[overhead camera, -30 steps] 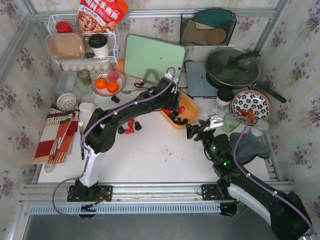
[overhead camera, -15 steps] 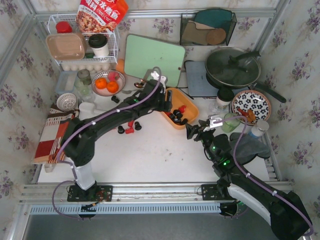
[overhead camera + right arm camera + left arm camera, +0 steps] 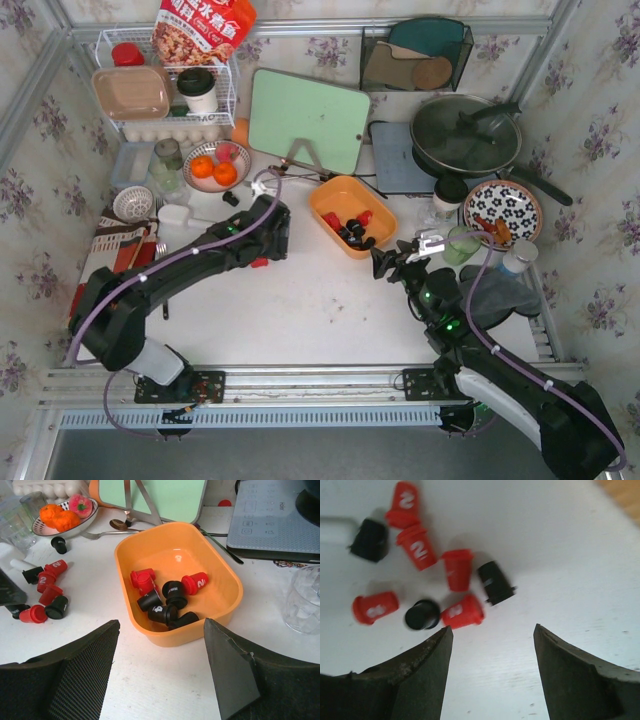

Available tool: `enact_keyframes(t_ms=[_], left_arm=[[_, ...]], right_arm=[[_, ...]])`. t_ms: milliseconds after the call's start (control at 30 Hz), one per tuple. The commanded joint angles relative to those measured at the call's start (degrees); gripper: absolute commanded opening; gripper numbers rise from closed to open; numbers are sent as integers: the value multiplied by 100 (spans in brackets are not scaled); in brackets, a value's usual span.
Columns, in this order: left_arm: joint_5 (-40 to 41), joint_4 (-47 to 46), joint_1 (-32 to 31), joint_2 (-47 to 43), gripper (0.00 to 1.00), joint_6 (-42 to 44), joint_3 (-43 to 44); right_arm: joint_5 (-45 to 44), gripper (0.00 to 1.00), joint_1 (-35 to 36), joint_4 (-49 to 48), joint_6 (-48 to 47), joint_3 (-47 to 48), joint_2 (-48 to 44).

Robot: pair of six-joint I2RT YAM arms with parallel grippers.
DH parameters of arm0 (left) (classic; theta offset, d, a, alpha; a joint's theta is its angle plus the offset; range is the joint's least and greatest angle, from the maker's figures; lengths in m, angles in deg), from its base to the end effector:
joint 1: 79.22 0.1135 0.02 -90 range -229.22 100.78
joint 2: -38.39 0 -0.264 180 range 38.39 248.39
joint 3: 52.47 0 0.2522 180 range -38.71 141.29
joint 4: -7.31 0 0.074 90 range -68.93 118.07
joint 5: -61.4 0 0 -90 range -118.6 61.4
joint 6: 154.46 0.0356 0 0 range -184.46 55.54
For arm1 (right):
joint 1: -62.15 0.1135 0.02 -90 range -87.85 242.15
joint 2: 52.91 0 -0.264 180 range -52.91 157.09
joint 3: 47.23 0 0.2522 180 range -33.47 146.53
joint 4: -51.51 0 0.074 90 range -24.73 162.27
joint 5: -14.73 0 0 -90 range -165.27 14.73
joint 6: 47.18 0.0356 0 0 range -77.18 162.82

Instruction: Mix the coffee capsules in the storage basket

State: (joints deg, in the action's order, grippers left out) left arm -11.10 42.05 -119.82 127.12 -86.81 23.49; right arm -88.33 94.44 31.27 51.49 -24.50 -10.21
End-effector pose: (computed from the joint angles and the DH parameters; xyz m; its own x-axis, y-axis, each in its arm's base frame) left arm 0.2598 -0.2086 0.2421 -0.6952 0.1182 -0.7090 0.2185 0.9745 -0.0518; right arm 0.1494 0.0849 0.2069 -0.0457 0.1448 -0.9884 -0.3262 0.9330 0.1518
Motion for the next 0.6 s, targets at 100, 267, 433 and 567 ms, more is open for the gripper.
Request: enact_keyframes(t_ms=[100, 267, 433, 567], left_arm=[[320, 312, 393, -725, 69, -236, -637], [20, 364, 965, -914, 67, -287, -881], [-364, 219, 1330, -727, 66, -246, -916], [-462, 172, 1390, -388, 64, -209, -844]], right_arm=[[110, 76, 11, -132, -14, 57, 128], [102, 76, 2, -133, -22, 61, 166], [88, 76, 7, -150, -31, 61, 220], [97, 76, 13, -165, -32, 69, 262]])
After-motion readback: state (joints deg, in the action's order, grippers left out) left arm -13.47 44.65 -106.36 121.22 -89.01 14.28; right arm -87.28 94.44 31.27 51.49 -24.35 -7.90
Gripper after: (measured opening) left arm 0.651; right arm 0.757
